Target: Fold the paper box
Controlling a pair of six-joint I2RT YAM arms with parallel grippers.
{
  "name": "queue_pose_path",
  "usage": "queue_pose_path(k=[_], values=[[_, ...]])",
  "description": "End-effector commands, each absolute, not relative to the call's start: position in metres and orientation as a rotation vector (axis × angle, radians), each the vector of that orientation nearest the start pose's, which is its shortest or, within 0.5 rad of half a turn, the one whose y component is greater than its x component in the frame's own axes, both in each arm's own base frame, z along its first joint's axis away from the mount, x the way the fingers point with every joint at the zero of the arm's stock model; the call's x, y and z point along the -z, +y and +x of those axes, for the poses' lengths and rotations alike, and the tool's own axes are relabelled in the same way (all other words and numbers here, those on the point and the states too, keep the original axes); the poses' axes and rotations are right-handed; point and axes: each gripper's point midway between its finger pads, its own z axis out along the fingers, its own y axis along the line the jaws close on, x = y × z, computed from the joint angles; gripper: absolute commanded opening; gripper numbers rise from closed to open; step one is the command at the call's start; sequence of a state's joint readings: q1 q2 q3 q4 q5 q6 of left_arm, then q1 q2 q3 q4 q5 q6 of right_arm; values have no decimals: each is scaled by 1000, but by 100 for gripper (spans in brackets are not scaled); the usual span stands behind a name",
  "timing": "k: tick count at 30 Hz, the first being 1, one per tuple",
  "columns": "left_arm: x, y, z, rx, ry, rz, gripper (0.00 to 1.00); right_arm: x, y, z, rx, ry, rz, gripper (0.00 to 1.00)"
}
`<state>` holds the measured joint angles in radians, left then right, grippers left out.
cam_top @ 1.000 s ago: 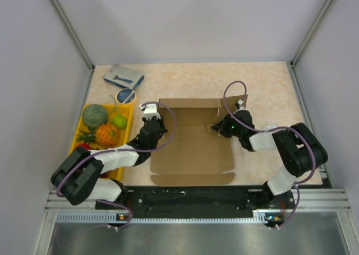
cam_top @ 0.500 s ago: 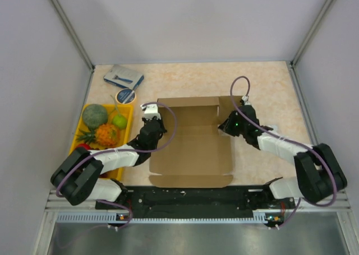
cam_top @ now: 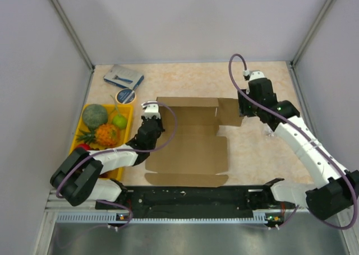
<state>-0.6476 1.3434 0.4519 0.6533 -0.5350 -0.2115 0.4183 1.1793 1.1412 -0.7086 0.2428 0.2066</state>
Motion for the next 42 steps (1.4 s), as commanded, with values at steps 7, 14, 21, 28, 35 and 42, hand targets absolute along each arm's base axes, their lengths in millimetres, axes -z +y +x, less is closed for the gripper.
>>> queue_pose_path(k=[7, 14, 21, 28, 35, 42], values=[[-149, -158, 350, 222, 1688, -35, 0, -243, 120, 310, -214, 2280, -113, 54], [-142, -156, 351, 223, 1739, -74, 0, -223, 104, 312, -80, 2349, -312, 60], [-141, -158, 349, 237, 1725, -43, 0, -241, 124, 340, -31, 2177, -796, 57], [-147, -162, 349, 233, 1685, 39, 0, -230, 141, 354, -51, 2095, -1011, 59], [-152, -163, 351, 211, 1659, 80, 0, -207, 165, 366, -140, 2099, -1103, 57], [-153, -163, 351, 230, 1663, 41, 0, -194, 170, 364, -60, 2150, -1095, 29]])
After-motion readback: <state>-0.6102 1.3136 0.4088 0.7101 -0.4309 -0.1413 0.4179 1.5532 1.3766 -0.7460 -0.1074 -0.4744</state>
